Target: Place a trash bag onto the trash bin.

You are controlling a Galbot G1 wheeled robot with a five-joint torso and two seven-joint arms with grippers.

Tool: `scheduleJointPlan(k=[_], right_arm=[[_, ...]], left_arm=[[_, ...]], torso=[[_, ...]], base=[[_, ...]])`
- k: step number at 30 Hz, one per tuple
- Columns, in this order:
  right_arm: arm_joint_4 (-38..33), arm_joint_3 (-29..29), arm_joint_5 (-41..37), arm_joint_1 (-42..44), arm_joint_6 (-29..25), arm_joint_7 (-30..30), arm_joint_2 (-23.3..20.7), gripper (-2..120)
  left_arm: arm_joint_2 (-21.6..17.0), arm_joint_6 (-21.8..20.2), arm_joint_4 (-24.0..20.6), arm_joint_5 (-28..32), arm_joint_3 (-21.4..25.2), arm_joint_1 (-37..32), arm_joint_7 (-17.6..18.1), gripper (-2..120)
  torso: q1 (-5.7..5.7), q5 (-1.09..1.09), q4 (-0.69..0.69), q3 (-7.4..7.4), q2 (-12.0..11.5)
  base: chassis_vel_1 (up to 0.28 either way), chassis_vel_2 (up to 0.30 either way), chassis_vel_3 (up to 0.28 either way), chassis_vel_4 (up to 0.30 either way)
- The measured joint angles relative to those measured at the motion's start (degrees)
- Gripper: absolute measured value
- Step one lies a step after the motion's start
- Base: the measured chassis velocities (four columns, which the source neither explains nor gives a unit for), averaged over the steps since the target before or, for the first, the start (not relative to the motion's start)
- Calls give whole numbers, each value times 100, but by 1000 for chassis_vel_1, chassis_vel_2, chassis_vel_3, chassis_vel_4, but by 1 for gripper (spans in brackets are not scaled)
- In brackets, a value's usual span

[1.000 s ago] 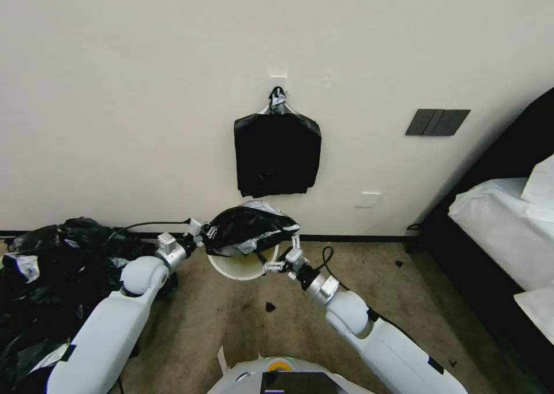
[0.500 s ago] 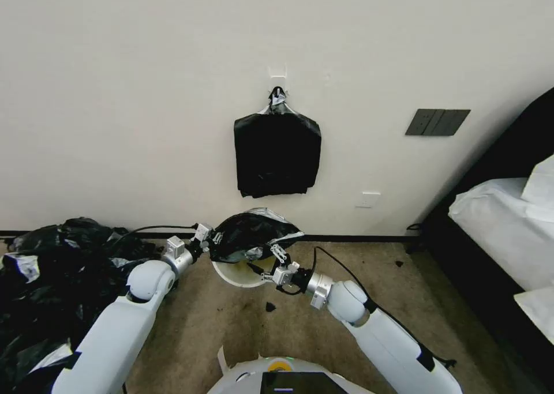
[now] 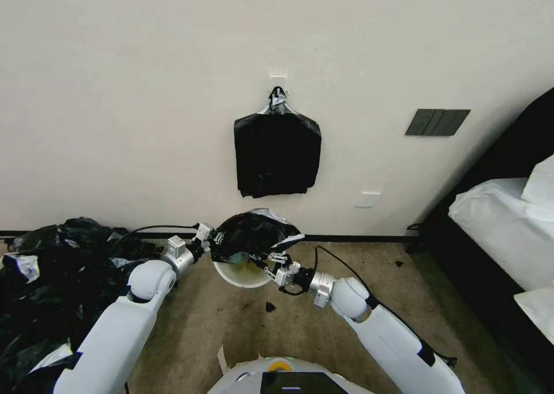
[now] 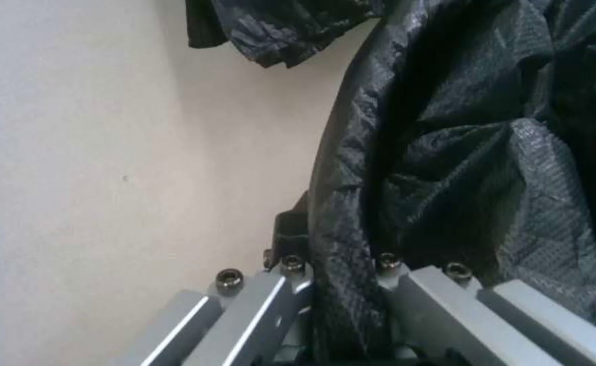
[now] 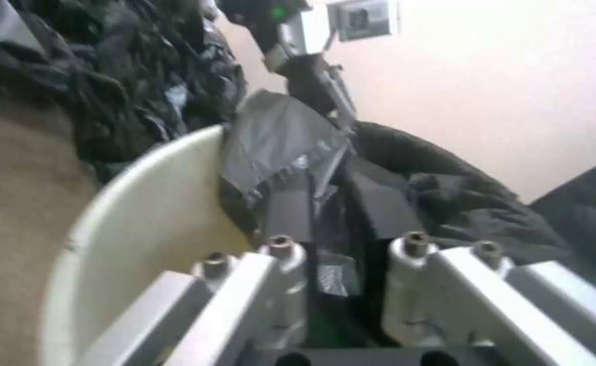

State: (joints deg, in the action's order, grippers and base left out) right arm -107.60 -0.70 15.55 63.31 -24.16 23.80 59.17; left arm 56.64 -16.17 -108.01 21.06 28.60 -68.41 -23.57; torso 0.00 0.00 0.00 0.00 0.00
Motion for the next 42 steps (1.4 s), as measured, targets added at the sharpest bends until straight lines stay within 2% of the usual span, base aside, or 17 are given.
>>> scheduleJointPlan(k=[2,8,11,16,20,27,34,42], right_arm=[[1,1,-323,51,-44,185,-59,0],[59,2,-1090,145,-80,653,-190,0],[127,-56,-1424,197,-83,1223,-216,0],[211,-49,-1576,311,-108,1768,-187,0],[329,19,-1581,441,-221,1969,-51,0],[675,-69,-1208,472,-468,1977,142,0],[1341,-511,-40,183,-1047,1565,549,0],[1884,-1017,477,-26,-1382,1129,675,0]], left_arm=[[3,-33,0,88,4,2,2,1],[-28,-58,-5,248,55,-8,3,1],[-54,-93,-40,426,116,-8,2,1],[-80,-134,-85,628,154,-4,17,1],[-69,-144,-149,804,161,-24,66,1],[-27,-204,-217,1096,198,-38,148,1],[16,-276,-355,1311,272,-105,182,1],[47,-276,-359,1340,366,-141,173,1]], torso=[[0,0,0,0,0],[0,0,0,0,0],[0,0,0,0,0],[0,-1,0,0,0],[0,0,0,0,0],[0,-1,0,0,0],[0,0,1,0,0],[0,-1,0,0,0]], base=[[0,0,0,0],[0,0,0,0],[0,0,0,0],[0,0,0,0],[0,0,0,0],[0,0,0,0],[0,0,0,0],[0,0,0,0]])
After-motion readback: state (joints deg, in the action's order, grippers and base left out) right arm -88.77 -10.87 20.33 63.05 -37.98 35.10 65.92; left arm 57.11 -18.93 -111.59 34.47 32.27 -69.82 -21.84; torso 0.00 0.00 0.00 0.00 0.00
